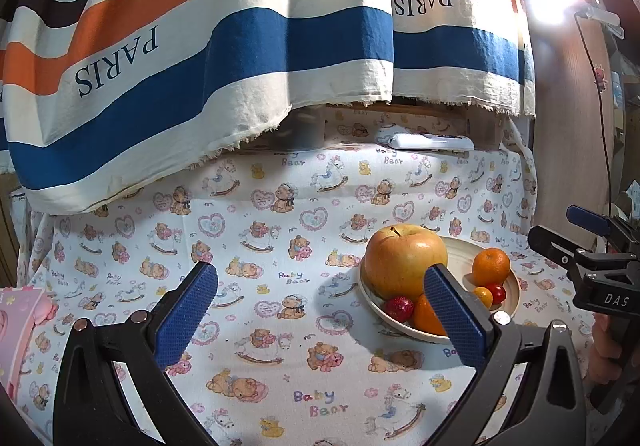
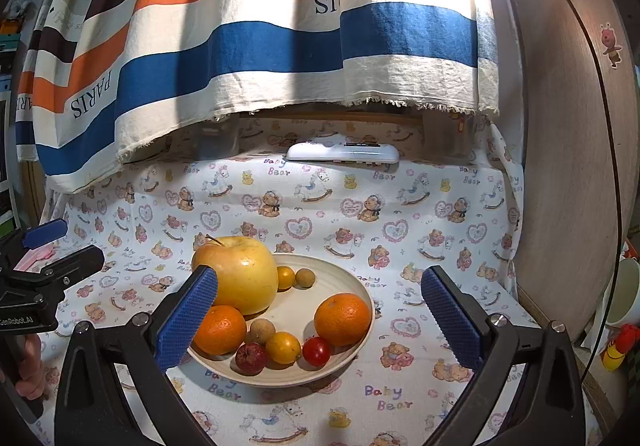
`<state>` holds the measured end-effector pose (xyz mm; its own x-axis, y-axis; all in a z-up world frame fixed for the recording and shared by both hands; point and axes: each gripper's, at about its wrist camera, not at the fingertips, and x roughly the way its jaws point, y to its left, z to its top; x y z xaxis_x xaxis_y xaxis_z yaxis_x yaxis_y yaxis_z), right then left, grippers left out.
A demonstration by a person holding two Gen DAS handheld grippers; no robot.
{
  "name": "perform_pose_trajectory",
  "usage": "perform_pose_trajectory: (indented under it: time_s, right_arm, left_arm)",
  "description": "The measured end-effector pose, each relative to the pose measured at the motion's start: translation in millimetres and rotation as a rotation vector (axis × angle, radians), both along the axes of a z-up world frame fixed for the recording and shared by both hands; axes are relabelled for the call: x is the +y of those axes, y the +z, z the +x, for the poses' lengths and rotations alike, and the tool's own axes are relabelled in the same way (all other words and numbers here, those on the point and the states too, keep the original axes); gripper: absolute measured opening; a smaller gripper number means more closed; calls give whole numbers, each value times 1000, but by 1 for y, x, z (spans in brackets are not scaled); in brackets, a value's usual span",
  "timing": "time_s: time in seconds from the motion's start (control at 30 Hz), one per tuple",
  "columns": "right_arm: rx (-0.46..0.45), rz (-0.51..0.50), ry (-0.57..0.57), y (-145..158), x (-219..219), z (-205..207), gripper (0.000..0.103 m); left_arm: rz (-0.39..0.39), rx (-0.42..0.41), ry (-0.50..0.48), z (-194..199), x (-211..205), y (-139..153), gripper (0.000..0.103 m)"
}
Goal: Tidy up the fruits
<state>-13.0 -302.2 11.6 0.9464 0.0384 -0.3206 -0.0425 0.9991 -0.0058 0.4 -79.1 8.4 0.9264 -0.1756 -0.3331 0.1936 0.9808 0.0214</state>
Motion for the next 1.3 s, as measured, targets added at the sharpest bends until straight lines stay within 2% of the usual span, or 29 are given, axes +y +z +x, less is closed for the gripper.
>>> perform_pose_trajectory:
  time_s: [1.3]
  right_arm:
    - [2, 0, 0, 2, 0, 2, 102]
  left_arm:
    - [4, -7, 17, 0, 2, 1, 103]
